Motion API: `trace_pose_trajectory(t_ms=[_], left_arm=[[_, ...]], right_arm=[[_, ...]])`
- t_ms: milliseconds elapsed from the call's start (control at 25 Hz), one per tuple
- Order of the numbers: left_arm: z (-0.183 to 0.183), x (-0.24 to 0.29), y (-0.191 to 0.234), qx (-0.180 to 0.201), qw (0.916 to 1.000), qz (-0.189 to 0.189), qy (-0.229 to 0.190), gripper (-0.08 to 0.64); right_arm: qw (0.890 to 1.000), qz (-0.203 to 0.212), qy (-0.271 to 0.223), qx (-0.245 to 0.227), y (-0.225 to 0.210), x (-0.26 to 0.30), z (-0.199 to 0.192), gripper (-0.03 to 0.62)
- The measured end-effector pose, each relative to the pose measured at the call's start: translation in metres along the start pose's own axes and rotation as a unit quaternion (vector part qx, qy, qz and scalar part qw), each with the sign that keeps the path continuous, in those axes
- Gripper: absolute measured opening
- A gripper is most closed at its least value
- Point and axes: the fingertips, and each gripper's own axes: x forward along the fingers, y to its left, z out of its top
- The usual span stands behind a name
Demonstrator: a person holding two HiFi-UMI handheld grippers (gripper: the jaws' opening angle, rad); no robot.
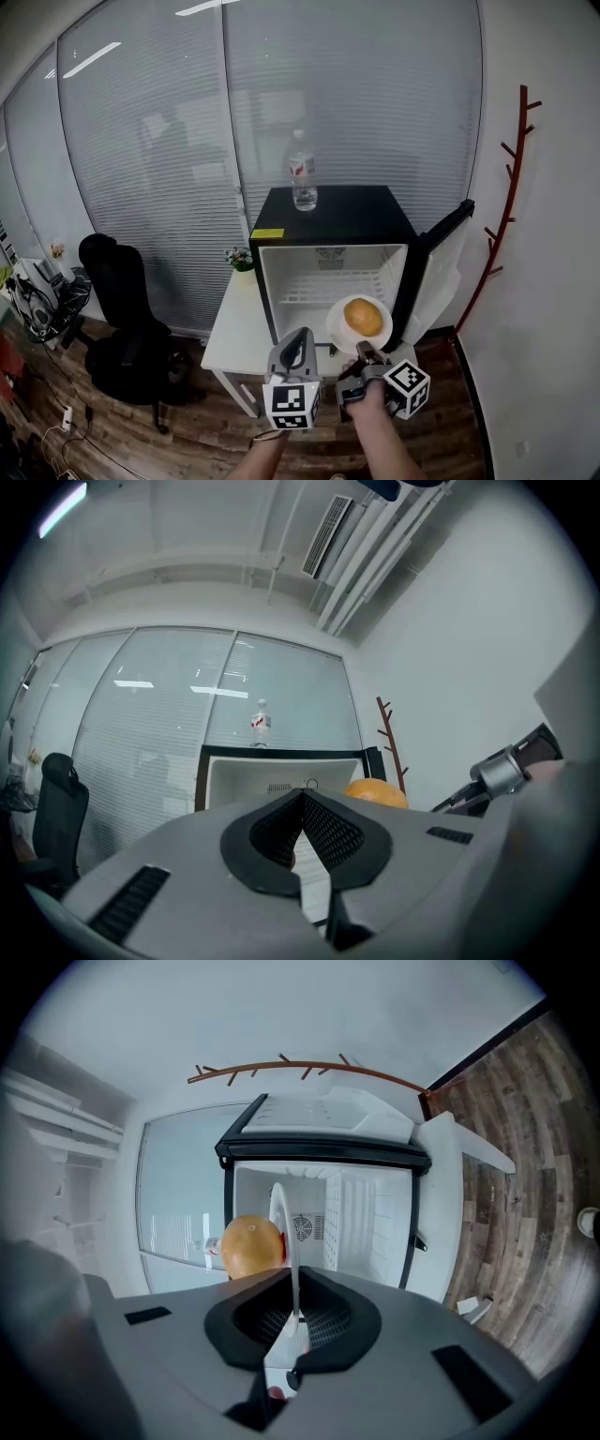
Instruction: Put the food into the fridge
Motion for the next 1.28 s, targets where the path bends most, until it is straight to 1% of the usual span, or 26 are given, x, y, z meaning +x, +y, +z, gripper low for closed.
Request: trace_pose_trajectory(t_ms=[200,400,520,720,880,1080,1280], left_arm=[[-0.013,0.053,-0.004,0.004,0.9999,0.011,0.004,0.026],[-0.022,0.089,0.002,0.011,0.9997,0.021,0.009,0.026],[-0.030,0.105,0.012,0.015,0.9995,0.026,0.012,0.026],[-0.044,0.136,0.032,0.015,0.9998,0.015,0.004,0.026],[-0.054,0.158,0.047,0.010,0.9999,0.006,0.010,0.026],[-0.065,0.173,0.058,0.002,0.9999,-0.001,0.015,0.026],[-0.079,0.177,0.062,0.001,0.9997,-0.006,0.023,0.026]], right_arm=[[1.000,-0.003,0.011,-0.003,-0.002,0.048,0.034,0.037],[1.000,-0.010,0.023,0.001,-0.005,0.088,0.050,0.037],[0.999,-0.019,0.030,0.000,-0.011,0.111,0.051,0.037],[0.999,-0.030,0.031,0.001,-0.022,0.152,0.047,0.037],[0.999,-0.044,0.026,0.002,-0.030,0.179,0.044,0.037],[0.998,-0.063,0.019,-0.001,-0.040,0.200,0.042,0.037],[0.996,-0.084,0.017,-0.005,-0.056,0.208,0.039,0.037]])
